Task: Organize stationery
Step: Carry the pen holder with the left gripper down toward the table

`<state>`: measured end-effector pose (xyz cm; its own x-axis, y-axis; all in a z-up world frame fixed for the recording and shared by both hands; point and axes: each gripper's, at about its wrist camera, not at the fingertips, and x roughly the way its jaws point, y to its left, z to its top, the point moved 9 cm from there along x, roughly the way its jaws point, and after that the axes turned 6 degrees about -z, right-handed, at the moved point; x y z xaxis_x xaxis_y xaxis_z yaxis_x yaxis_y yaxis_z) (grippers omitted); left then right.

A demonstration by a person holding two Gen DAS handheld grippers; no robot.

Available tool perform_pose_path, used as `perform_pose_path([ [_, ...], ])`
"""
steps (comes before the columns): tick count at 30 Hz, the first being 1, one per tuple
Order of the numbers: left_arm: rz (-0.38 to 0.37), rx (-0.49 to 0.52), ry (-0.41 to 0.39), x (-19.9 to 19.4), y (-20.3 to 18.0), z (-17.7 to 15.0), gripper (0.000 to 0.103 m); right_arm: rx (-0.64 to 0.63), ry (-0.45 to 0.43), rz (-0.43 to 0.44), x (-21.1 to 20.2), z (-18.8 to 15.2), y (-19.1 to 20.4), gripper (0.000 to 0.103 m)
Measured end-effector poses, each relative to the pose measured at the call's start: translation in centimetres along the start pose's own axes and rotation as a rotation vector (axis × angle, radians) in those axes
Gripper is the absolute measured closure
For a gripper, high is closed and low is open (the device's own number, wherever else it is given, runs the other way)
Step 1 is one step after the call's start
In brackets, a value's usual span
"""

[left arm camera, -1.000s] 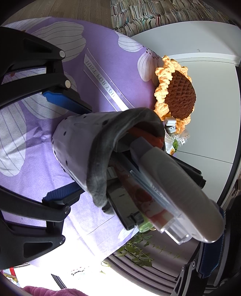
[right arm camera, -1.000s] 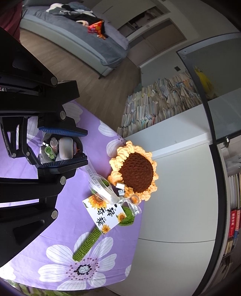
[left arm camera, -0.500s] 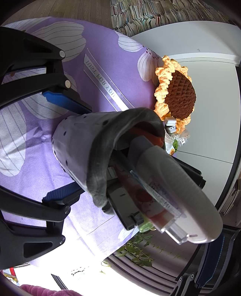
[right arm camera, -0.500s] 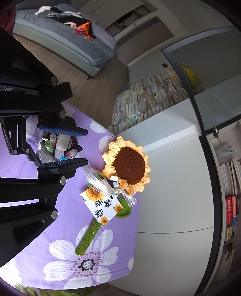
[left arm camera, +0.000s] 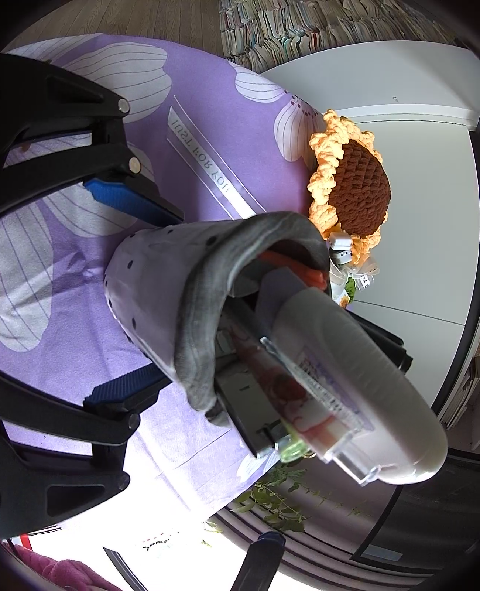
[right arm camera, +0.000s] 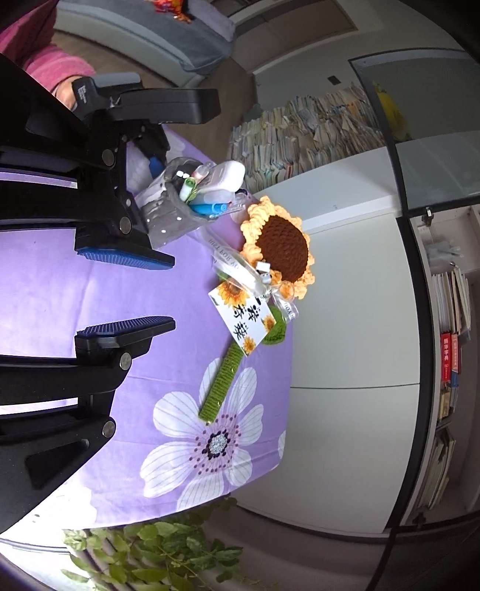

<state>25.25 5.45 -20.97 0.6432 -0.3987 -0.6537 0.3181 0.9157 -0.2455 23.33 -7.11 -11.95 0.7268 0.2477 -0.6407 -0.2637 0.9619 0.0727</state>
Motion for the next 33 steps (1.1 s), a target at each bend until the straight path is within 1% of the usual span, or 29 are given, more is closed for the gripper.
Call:
perform_pose_path([
  [2, 0.0, 0.002, -0.001, -0.1, -0.1, 0.0, 0.023, -0.002, -0.004, -0.008, -0.4, -0.5, -0.2, 0.07],
  [3, 0.001, 0.003, -0.002, -0.1, -0.2, 0.0, 0.02, -0.002, -0.002, -0.008, -0.4, -0.8, -0.2, 0.07],
  [4, 0.001, 0.004, -0.003, -0.2, -0.2, -0.1, 0.02, -0.003, 0.001, -0.007, -0.6, -1.0, -0.1, 0.07],
  [7, 0.006, 0.006, -0.014, -0.2, -0.2, 0.2, 0.019, 0.005, -0.002, -0.003, -0.9, -1.5, -0.1, 0.07],
  [10, 0.048, -0.002, -0.067, -1.1, 0.2, 0.9, 0.019, 0.021, 0.001, -0.002, -1.0, -2.0, -0.3, 0.069],
  [15, 0.063, -0.026, -0.07, -1.5, -0.1, 1.6, 0.018, 0.04, 0.001, -0.001, -1.6, -2.9, -1.2, 0.069],
  [22, 0.134, 0.003, -0.08, -0.9, -0.6, 2.7, 0.017, 0.061, 0.018, 0.007, -1.6, -4.1, -2.5, 0.069],
  [27, 0.189, -0.027, -0.106, -0.6, 0.3, 3.1, 0.018, 0.073, 0.02, 0.015, -1.3, -4.5, -3.6, 0.069],
  [28, 0.193, -0.038, -0.108, -0.6, 0.5, 3.2, 0.017, 0.076, 0.021, 0.017, -1.2, -4.5, -3.7, 0.069],
  [29, 0.186, -0.049, -0.108, -0.6, 0.6, 3.2, 0.018, 0.079, 0.023, 0.019, -1.0, -4.6, -3.9, 0.069],
  [30, 0.174, -0.057, -0.108, -0.6, 0.6, 3.2, 0.023, 0.08, 0.026, 0.02, -0.8, -4.7, -4.0, 0.069],
  [31, 0.16, -0.062, -0.11, -0.6, 0.4, 3.3, 0.032, 0.08, 0.03, 0.023, -0.7, -4.8, -4.0, 0.069],
  [33, 0.177, -0.053, -0.107, -0.6, 0.1, 3.3, 0.032, 0.077, 0.035, 0.032, -0.4, -4.9, -4.1, 0.069],
])
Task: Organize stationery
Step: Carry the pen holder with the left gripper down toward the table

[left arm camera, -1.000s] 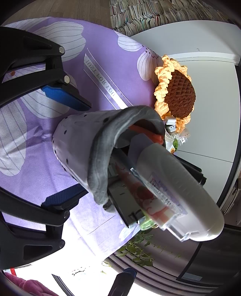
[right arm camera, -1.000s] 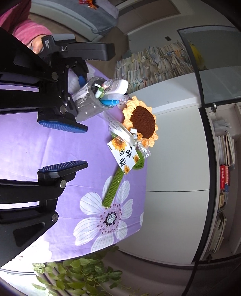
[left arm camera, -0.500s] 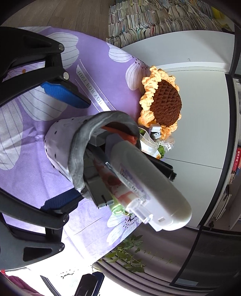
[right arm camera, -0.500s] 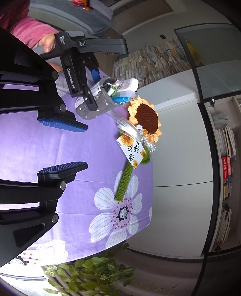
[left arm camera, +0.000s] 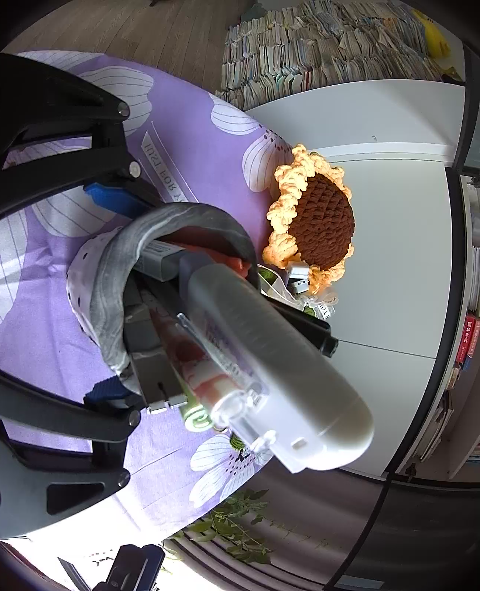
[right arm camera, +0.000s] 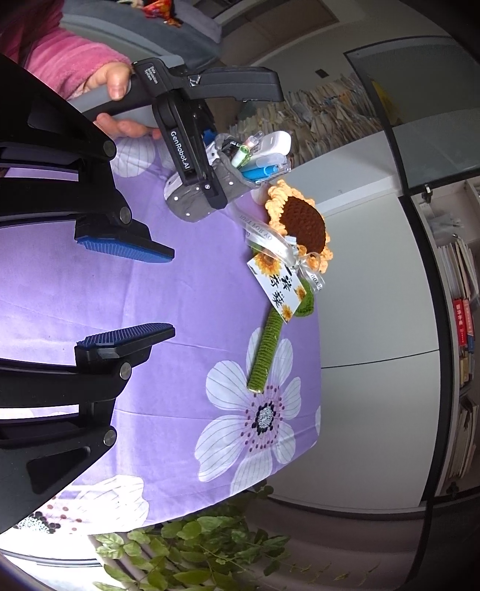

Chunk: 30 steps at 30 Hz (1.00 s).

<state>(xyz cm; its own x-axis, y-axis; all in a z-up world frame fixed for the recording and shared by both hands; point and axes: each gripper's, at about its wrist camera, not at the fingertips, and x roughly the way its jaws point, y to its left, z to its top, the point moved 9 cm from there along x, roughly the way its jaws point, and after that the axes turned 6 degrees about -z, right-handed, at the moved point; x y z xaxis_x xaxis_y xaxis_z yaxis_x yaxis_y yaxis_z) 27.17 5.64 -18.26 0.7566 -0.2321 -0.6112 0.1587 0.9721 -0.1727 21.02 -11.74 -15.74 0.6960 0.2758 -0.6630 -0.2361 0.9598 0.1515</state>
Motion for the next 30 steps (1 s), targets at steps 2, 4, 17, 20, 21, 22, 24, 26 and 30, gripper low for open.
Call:
perform_pose_path([
  [2, 0.009, 0.02, -0.001, -0.1, -0.3, 0.0, 0.033, -0.001, 0.002, 0.009, 0.2, -0.1, -0.1, 0.068],
  [4, 0.007, 0.021, 0.007, -0.1, -0.6, 0.0, 0.033, 0.001, 0.001, 0.016, 0.2, -0.1, -0.3, 0.068],
  [17, -0.025, 0.095, 0.0, 1.1, -6.2, 2.7, 0.033, 0.033, -0.014, -0.006, 0.0, -0.3, -3.3, 0.068],
  [20, -0.034, 0.127, 0.005, 1.9, -7.9, 3.1, 0.033, 0.065, -0.02, -0.038, 0.0, -0.3, -4.8, 0.068],
  [21, -0.04, 0.135, 0.011, 2.2, -8.5, 3.1, 0.033, 0.076, -0.021, -0.055, 0.1, -0.3, -5.4, 0.068],
  [22, -0.047, 0.141, 0.018, 2.5, -9.0, 3.1, 0.033, 0.086, -0.023, -0.074, 0.1, -0.3, -5.9, 0.068],
  [24, -0.055, 0.155, 0.031, 3.2, -9.9, 3.0, 0.033, 0.1, -0.03, -0.111, 0.1, -0.4, -6.9, 0.068],
  [26, -0.053, 0.168, 0.041, 3.7, -10.4, 2.9, 0.033, 0.106, -0.037, -0.136, 0.0, -0.4, -7.7, 0.068],
  [30, -0.042, 0.178, 0.056, 4.6, -11.0, 2.7, 0.033, 0.112, -0.051, -0.158, -0.2, -0.3, -8.7, 0.068],
])
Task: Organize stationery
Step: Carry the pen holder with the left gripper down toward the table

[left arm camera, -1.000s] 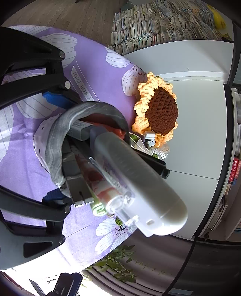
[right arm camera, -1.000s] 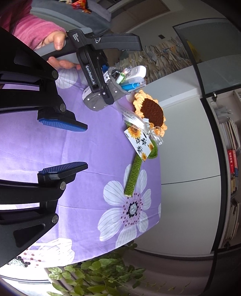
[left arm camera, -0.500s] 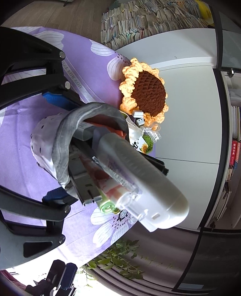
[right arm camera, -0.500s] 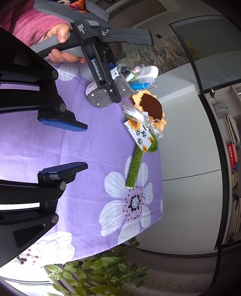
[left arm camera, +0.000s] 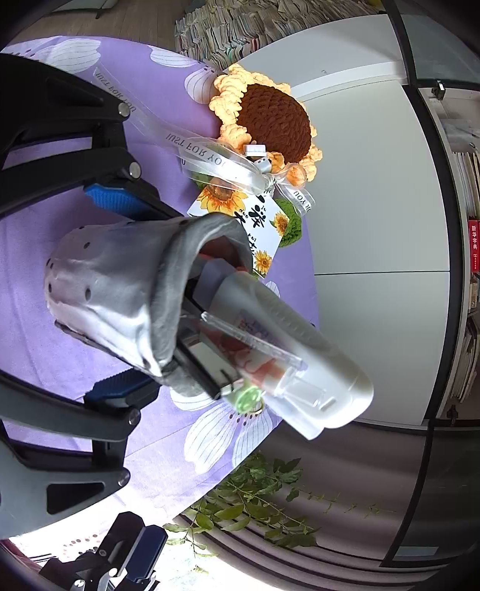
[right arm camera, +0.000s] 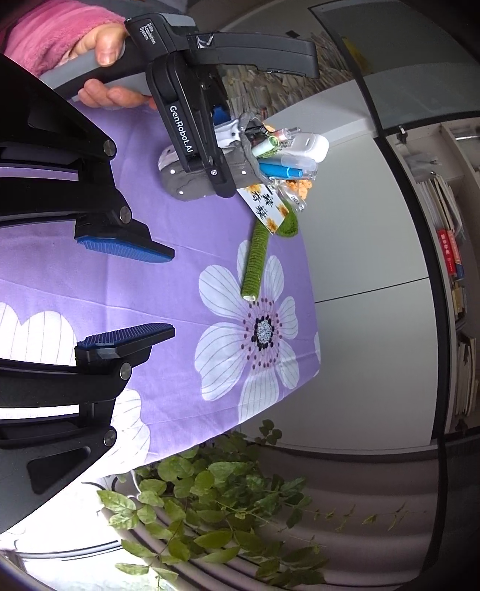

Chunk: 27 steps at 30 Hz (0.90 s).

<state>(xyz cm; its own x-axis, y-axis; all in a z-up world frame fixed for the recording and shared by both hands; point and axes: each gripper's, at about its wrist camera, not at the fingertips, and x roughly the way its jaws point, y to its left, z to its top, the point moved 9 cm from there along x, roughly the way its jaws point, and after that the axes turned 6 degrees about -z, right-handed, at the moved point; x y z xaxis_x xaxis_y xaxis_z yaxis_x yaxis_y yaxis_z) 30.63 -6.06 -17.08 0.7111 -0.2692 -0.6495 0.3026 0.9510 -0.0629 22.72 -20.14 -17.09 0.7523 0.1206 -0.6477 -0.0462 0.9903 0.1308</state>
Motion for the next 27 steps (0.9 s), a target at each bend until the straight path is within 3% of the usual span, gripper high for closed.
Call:
perform_pose_path([
  [7, 0.004, -0.003, -0.011, 0.0, -0.2, 0.1, 0.035, -0.013, -0.023, 0.005, -0.2, 0.3, 0.0, 0.068],
  [9, 0.023, 0.023, -0.032, -0.5, -0.4, 0.3, 0.052, -0.016, -0.023, 0.01, -0.1, 0.3, 0.1, 0.068],
  [11, 0.016, 0.027, -0.025, -0.8, -0.5, 0.2, 0.052, -0.016, -0.019, 0.015, 0.0, 0.1, 0.2, 0.068],
  [17, -0.03, -0.022, -0.022, -2.5, 0.6, -0.5, 0.045, -0.01, 0.008, 0.009, 0.4, -0.7, -0.5, 0.068],
  [20, -0.011, -0.026, -0.029, -2.7, 1.3, -0.3, 0.032, 0.016, 0.027, 0.0, 0.8, -0.6, -1.0, 0.068],
  [22, -0.04, -0.048, 0.008, -2.2, 1.5, -0.7, 0.025, 0.021, 0.034, 0.008, 1.0, -0.5, -0.8, 0.068],
  [27, -0.11, -0.058, 0.129, -0.5, 0.8, -1.5, 0.024, -0.008, 0.06, 0.009, 1.6, -0.1, 0.0, 0.068],
])
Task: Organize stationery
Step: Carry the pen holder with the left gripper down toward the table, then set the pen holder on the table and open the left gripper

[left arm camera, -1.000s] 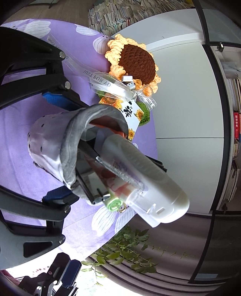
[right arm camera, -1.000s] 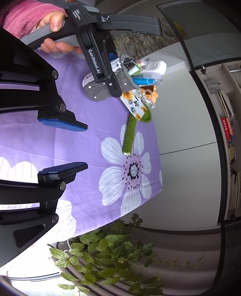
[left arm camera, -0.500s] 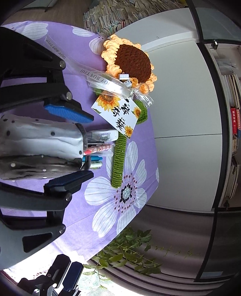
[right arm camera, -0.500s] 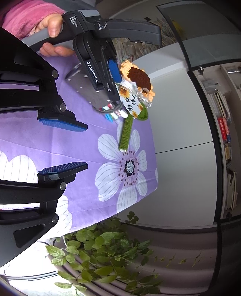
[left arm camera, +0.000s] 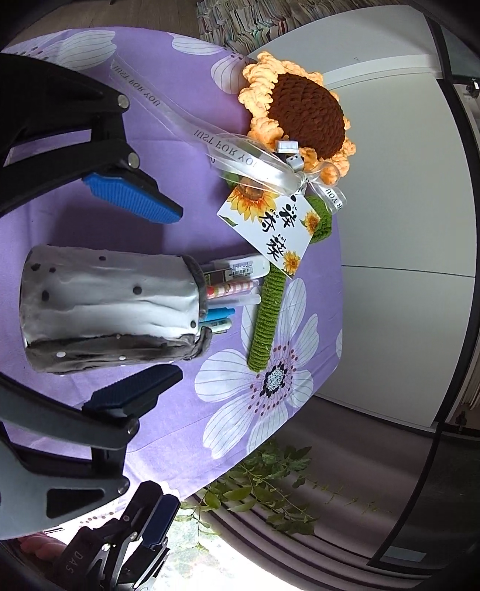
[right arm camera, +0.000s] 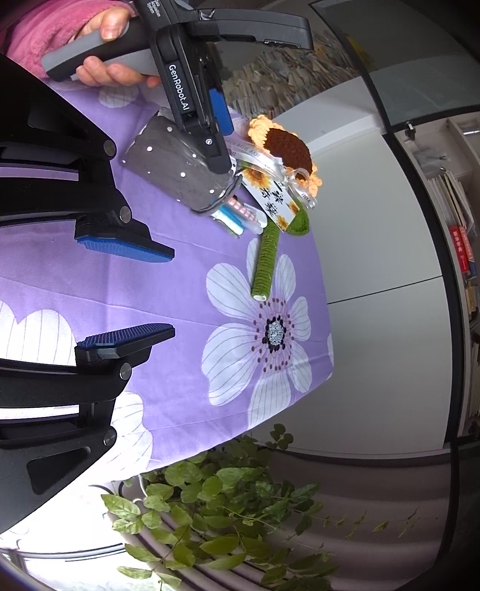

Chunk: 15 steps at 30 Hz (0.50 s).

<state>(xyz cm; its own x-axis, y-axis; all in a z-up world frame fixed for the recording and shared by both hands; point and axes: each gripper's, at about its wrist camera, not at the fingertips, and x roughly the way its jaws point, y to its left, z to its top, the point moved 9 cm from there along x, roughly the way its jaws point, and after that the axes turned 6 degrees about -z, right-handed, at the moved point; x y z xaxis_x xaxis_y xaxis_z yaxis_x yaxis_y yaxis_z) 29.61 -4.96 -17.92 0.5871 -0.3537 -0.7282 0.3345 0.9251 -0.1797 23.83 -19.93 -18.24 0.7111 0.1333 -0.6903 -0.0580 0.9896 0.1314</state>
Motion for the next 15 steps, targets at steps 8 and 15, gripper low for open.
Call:
perform_pose_path([
  [8, 0.055, 0.062, 0.141, 2.9, -0.3, 0.4, 0.022, -0.024, 0.044, 0.005, 1.2, 0.0, 0.6, 0.068],
  [15, 0.026, 0.046, 0.202, 4.5, 0.1, 0.0, 0.023, 0.032, 0.199, 0.083, 4.0, 2.6, -0.4, 0.068],
])
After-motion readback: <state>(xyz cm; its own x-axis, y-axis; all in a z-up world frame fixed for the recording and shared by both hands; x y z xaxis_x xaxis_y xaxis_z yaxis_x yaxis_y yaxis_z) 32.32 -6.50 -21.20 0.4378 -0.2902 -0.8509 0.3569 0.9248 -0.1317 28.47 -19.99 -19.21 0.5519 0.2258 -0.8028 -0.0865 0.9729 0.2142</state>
